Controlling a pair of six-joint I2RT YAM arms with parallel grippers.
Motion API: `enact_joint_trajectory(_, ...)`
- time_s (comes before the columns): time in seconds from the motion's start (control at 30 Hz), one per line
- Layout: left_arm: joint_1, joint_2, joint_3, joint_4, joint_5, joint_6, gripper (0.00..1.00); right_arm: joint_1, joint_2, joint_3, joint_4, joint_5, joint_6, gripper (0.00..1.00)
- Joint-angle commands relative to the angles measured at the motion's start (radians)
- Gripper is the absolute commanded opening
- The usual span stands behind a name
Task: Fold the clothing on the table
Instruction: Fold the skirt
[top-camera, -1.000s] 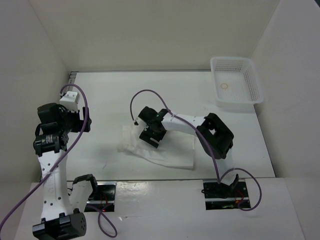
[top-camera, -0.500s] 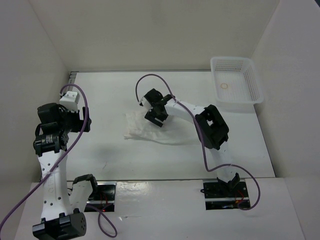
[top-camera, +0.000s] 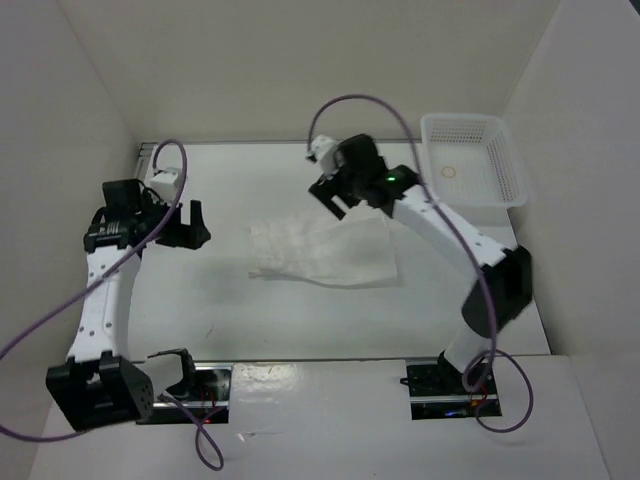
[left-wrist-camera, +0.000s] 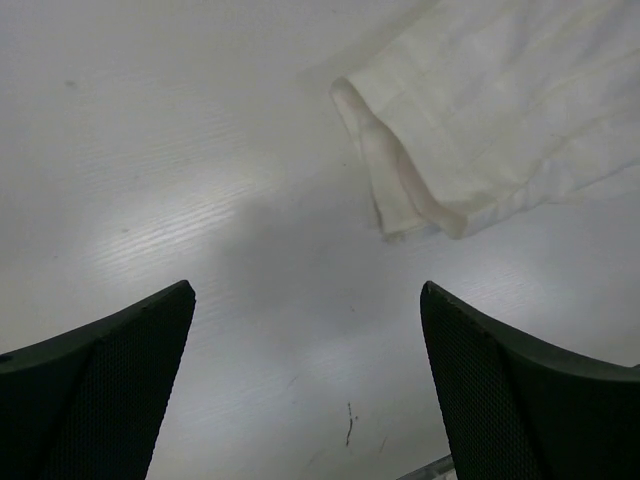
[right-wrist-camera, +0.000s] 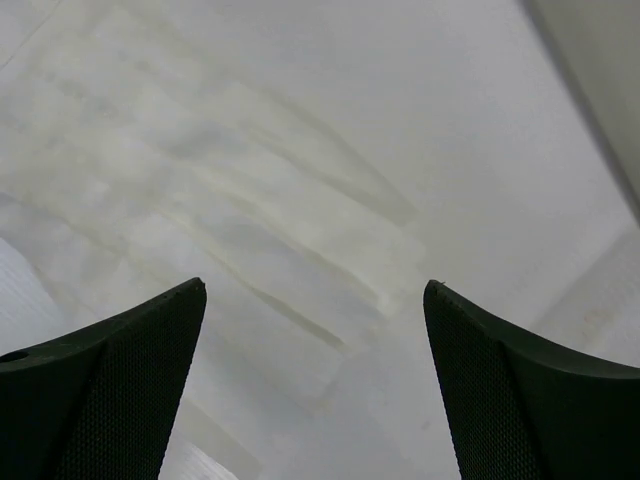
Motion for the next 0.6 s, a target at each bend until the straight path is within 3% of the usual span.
enact_joint_trajectory(0.0,-0.058,0.152,0.069,0.042,0.135,-0.008,0.99,-0.194,-0.208,-0.117,0.018,-0.062,-0.022,0.93)
enact_joint_trajectory(0.07,-0.086,0.276,0.103,0.072,0.178,-0.031,0.99,-0.312,-0.318,-0.226,0.018,-0.113,-0.022,0.93)
enact_joint_trajectory(0.2,-0.110,0.524,0.162,0.097,0.299,-0.054,0.99,-0.405,-0.487,-0.387,0.004,-0.096,0.003,0.93)
enact_joint_trajectory(0.3,-0.119,0.618,0.183,0.115,0.372,-0.065,0.99,-0.486,-0.570,-0.430,-0.042,-0.151,0.017,0.93)
enact_joint_trajectory(0.57,-0.173,0.773,0.172,0.206,0.349,-0.155,0.99,-0.682,-0.676,-0.493,-0.091,-0.314,0.055,0.93)
